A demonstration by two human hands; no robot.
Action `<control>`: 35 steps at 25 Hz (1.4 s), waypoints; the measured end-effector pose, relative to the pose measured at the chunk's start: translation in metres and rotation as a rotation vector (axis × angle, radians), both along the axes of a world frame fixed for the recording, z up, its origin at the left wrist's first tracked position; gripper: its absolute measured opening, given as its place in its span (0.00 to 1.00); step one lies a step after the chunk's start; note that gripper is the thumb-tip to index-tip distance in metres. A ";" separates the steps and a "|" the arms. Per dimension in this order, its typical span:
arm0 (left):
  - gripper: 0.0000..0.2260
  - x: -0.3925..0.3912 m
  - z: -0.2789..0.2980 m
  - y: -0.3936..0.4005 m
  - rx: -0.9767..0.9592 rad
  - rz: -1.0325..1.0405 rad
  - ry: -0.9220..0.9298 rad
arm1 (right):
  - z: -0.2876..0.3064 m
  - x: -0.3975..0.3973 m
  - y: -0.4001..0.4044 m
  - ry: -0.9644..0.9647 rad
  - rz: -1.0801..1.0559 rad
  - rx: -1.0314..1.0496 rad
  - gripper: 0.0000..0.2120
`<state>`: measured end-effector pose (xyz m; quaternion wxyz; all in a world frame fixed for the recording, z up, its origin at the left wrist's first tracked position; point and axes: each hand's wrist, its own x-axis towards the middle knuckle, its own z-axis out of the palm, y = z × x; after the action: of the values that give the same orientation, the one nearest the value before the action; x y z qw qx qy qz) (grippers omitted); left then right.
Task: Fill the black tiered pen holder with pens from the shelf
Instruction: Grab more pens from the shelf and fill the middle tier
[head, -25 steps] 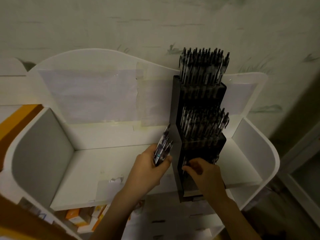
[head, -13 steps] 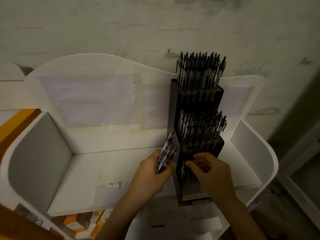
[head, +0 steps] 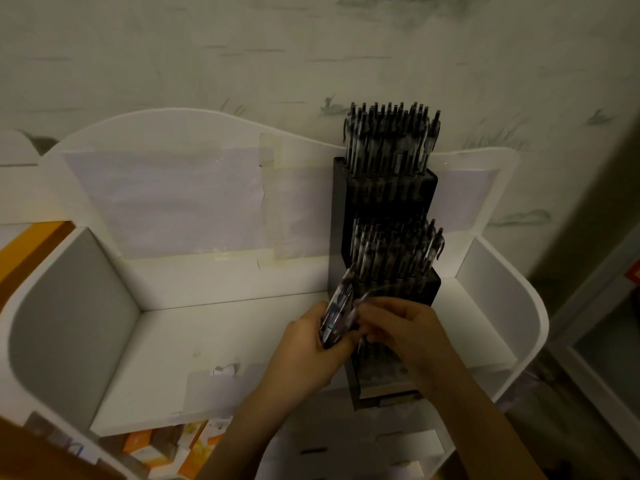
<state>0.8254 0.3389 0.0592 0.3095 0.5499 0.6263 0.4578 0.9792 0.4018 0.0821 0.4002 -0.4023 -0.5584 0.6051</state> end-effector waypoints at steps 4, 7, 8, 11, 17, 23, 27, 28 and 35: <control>0.06 -0.010 0.004 0.000 0.007 0.025 0.030 | 0.015 0.015 0.012 0.152 -0.165 0.053 0.08; 0.06 -0.013 0.005 0.002 0.015 0.061 0.036 | 0.025 0.028 0.016 0.082 -0.267 0.290 0.10; 0.05 -0.013 0.006 0.002 0.013 0.069 0.033 | 0.026 0.032 0.016 0.013 -0.279 0.379 0.12; 0.05 -0.011 0.006 0.003 0.014 0.078 0.021 | 0.018 0.036 0.013 -0.233 -0.273 0.602 0.13; 0.06 -0.010 0.008 0.003 0.015 0.071 0.015 | -0.031 0.032 0.014 -0.496 -0.257 0.785 0.09; 0.08 -0.008 0.007 0.003 0.008 0.057 0.020 | -0.069 0.028 0.020 -0.550 -0.196 0.774 0.08; 0.08 -0.005 0.007 0.003 0.009 0.052 0.014 | -0.087 0.023 0.017 -0.567 -0.190 0.670 0.10; 0.08 -0.005 0.007 0.003 0.010 0.051 0.015 | -0.087 0.023 0.018 -0.549 -0.197 0.641 0.10; 0.07 0.001 0.005 0.005 0.027 0.012 0.050 | -0.056 0.025 0.008 -0.488 -0.216 0.637 0.06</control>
<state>0.8264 0.3436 0.0646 0.2837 0.5615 0.6309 0.4541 1.0041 0.4102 0.0257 0.4216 -0.4462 -0.7510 0.2433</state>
